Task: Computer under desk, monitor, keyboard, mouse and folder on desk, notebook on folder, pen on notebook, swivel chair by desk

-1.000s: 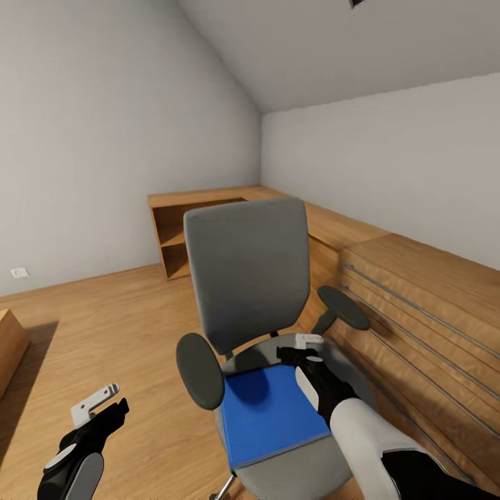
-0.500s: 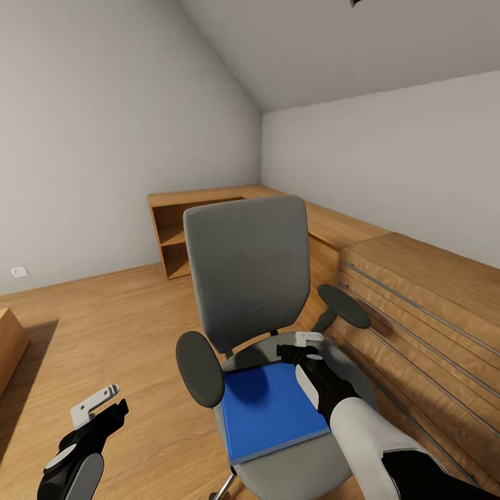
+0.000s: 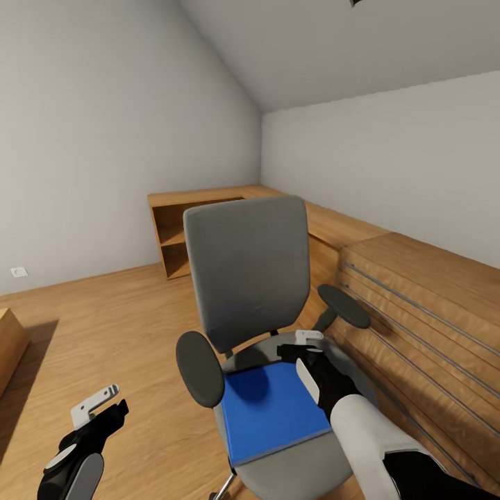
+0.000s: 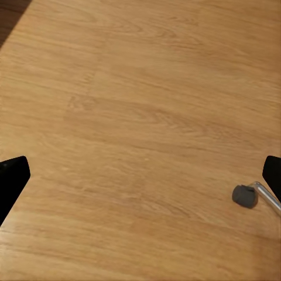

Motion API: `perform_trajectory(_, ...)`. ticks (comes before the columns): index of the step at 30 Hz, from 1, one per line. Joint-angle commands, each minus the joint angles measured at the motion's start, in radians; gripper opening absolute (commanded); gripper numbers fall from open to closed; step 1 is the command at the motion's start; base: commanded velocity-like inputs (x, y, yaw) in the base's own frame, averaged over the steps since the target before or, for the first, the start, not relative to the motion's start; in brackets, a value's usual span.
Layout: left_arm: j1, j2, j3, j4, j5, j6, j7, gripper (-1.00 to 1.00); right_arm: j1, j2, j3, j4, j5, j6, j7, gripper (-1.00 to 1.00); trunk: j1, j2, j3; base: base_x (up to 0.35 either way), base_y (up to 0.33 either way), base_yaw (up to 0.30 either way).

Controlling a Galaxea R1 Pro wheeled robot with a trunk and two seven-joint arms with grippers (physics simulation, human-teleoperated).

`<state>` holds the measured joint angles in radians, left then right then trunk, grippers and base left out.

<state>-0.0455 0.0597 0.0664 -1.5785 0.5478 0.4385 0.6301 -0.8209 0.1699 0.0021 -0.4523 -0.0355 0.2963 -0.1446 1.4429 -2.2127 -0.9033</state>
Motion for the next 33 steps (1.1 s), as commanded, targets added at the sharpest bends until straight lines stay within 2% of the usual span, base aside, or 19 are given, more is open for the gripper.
perform_trajectory(1, -0.001, 0.001, 0.000, -0.002, 0.008, 0.003, 0.007, 1.00, 0.000, 0.000, -0.002, 0.078, -0.009, 0.007, -0.004, 1.00, 0.000, 0.000, -0.001, 0.000, 0.000, 0.000)
perform_trajectory(6, -0.001, 0.001, 0.000, 0.000, 0.010, 0.004, 0.004, 1.00, 0.000, 0.000, -0.002, 0.078, -0.009, 0.009, -0.005, 1.00, 0.000, 0.000, -0.001, -0.015, 0.000, 0.000)
perform_trajectory(19, -0.001, 0.002, 0.000, 0.000, 0.010, 0.005, 0.003, 1.00, 0.000, 0.000, -0.002, 0.078, -0.007, 0.008, -0.006, 1.00, 0.000, 0.000, -0.001, -0.182, 0.000, 0.000)
perform_trajectory(33, -0.001, 0.002, 0.000, 0.000, 0.011, 0.005, 0.003, 1.00, 0.000, 0.000, -0.002, 0.077, -0.007, 0.004, -0.006, 1.00, 0.000, 0.000, -0.001, -0.260, 0.000, 0.000)
